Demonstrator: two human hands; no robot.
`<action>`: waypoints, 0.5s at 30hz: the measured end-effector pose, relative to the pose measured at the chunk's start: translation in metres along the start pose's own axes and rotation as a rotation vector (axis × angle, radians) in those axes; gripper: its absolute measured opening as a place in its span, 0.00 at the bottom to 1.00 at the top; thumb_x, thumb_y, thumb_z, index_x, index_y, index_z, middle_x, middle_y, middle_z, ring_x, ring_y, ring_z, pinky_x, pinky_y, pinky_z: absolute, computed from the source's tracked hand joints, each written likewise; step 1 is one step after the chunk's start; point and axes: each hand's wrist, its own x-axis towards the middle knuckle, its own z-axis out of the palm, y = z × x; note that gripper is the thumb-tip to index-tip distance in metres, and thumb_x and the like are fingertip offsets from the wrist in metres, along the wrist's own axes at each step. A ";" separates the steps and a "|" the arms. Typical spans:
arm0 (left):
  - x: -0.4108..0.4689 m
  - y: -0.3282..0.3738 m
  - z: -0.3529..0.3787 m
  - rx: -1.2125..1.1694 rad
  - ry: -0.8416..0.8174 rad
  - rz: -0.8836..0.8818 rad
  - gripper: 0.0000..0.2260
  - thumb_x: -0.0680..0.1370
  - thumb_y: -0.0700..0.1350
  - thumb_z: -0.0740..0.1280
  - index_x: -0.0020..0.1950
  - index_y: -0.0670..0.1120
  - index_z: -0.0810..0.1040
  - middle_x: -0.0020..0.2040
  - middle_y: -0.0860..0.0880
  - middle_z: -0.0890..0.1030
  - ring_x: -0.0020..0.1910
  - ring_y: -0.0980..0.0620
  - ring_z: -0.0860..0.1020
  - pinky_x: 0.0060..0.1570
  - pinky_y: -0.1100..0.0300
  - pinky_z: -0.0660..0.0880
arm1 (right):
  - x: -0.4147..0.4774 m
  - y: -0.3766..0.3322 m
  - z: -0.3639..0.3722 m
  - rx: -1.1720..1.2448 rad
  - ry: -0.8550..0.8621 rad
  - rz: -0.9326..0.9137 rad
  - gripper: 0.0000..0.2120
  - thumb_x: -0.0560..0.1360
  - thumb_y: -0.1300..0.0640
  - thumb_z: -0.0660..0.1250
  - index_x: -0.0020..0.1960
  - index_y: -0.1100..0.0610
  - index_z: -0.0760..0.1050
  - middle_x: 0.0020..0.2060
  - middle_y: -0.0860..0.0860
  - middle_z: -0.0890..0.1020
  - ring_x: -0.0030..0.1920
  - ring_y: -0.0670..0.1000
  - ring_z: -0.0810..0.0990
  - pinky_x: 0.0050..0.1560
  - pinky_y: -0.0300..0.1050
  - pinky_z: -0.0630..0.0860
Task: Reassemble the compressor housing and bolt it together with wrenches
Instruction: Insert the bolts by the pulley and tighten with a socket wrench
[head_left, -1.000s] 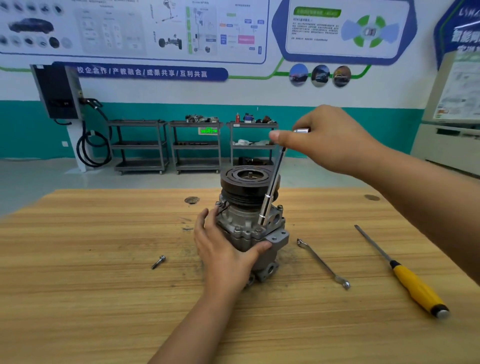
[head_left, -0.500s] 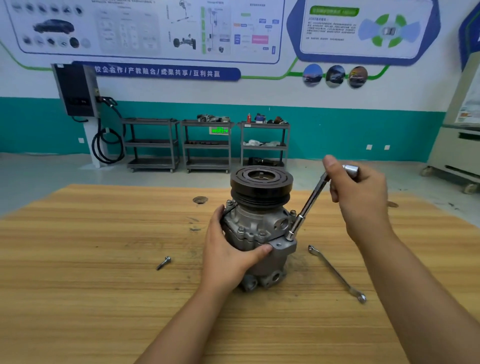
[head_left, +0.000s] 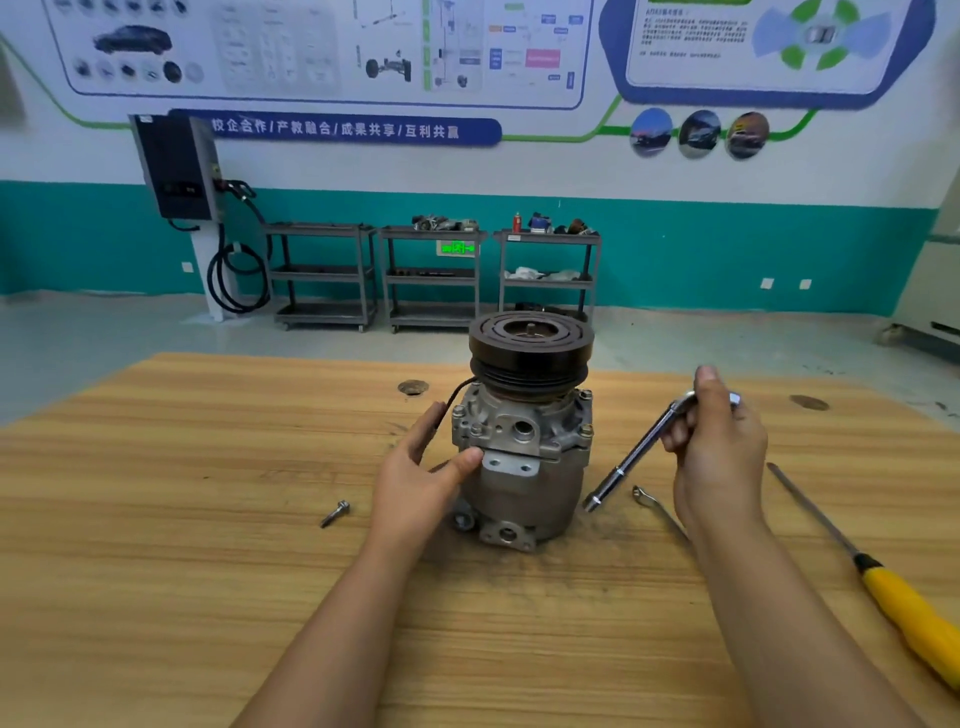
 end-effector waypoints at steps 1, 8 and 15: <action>0.002 0.002 -0.003 0.050 0.013 0.005 0.26 0.70 0.41 0.75 0.67 0.51 0.73 0.64 0.56 0.76 0.63 0.61 0.72 0.54 0.73 0.69 | -0.002 0.005 -0.002 0.067 0.012 0.047 0.19 0.79 0.52 0.61 0.30 0.53 0.65 0.19 0.44 0.68 0.22 0.43 0.67 0.29 0.41 0.65; 0.008 0.007 -0.037 0.789 0.352 -0.044 0.10 0.80 0.43 0.63 0.58 0.43 0.80 0.54 0.43 0.82 0.56 0.42 0.77 0.48 0.56 0.71 | -0.004 0.020 -0.010 0.209 -0.036 0.160 0.19 0.79 0.55 0.61 0.30 0.54 0.64 0.20 0.44 0.67 0.21 0.43 0.66 0.22 0.35 0.65; 0.004 -0.012 -0.046 1.253 0.108 -0.456 0.16 0.78 0.39 0.56 0.65 0.42 0.72 0.63 0.40 0.74 0.64 0.40 0.71 0.60 0.51 0.71 | -0.018 0.026 -0.007 -0.089 -0.201 0.081 0.26 0.79 0.51 0.61 0.22 0.49 0.68 0.19 0.46 0.68 0.22 0.43 0.67 0.26 0.37 0.66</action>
